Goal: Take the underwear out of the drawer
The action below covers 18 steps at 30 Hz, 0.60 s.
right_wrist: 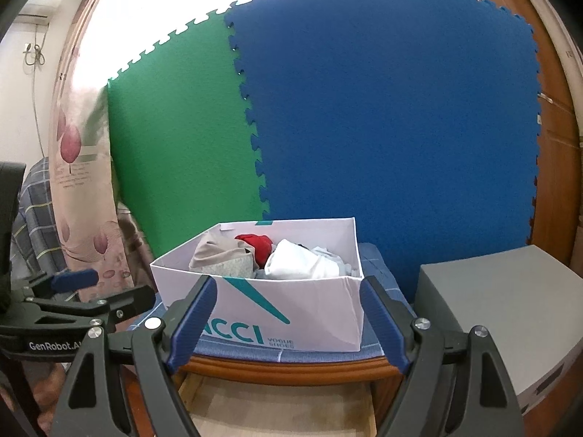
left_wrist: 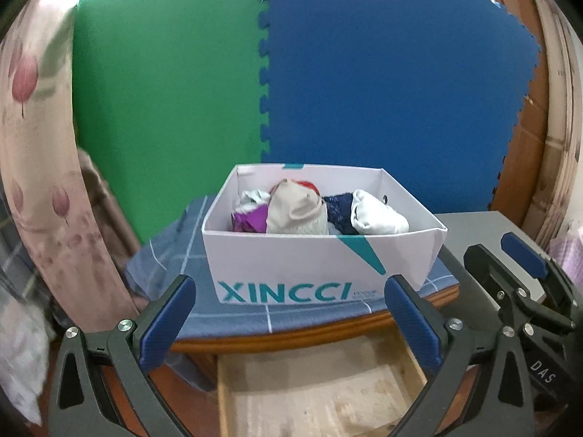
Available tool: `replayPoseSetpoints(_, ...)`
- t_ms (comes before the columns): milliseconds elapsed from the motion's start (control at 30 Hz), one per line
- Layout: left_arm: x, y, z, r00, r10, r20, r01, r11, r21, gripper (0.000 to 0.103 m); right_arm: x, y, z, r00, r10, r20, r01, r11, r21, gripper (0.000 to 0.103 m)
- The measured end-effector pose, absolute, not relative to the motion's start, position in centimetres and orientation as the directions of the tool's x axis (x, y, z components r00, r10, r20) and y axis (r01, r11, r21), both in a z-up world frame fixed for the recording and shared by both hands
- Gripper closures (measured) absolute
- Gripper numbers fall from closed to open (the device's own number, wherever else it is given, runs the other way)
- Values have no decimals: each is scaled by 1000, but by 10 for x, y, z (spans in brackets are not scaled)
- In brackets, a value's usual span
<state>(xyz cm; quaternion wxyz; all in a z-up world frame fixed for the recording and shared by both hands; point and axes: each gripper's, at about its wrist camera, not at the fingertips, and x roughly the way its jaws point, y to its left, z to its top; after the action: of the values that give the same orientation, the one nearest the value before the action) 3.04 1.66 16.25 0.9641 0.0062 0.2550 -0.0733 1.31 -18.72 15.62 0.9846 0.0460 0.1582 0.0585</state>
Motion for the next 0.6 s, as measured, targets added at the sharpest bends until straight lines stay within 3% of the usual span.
replayPoseSetpoints(133,33,21,152,852,-116,-511,106,993,-48,0,14,-187,153,944,96,-316,-65,992,108,20)
replayPoseSetpoints(300,36,21,142,847,-36,-531,48,999,7,0,16,-186,150,941,67,-331,-32,993,111,20)
replayPoseSetpoints(600,40,19,134,841,0,-541,32,998,50,0,15,-181,148,941,56,-334,-27,996,90,20)
